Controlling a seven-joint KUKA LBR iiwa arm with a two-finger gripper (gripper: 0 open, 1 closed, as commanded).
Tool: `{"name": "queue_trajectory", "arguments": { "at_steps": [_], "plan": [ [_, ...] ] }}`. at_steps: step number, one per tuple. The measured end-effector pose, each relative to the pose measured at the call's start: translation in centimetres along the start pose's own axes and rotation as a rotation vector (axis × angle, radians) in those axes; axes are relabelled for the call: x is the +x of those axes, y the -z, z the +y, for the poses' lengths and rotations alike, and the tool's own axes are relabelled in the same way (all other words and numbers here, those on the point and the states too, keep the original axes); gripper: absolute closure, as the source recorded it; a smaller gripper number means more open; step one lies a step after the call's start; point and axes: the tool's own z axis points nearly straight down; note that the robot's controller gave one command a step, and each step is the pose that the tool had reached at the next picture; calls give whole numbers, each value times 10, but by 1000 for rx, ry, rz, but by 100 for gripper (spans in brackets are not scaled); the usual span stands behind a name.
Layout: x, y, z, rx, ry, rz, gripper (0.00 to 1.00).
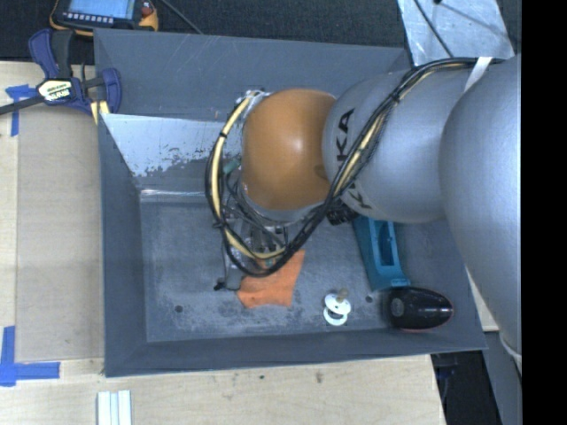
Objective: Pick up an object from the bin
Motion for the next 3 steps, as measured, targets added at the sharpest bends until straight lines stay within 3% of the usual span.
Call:
{"name": "queue_trajectory", "arguments": {
  "at_steps": [1,2,3],
  "plan": [
    [-3,-14,-52,4,74,5,0],
    [-10,-44,-94,3,9,1,0],
    [43,-71,-97,2,18,1,100]
  ]
}}
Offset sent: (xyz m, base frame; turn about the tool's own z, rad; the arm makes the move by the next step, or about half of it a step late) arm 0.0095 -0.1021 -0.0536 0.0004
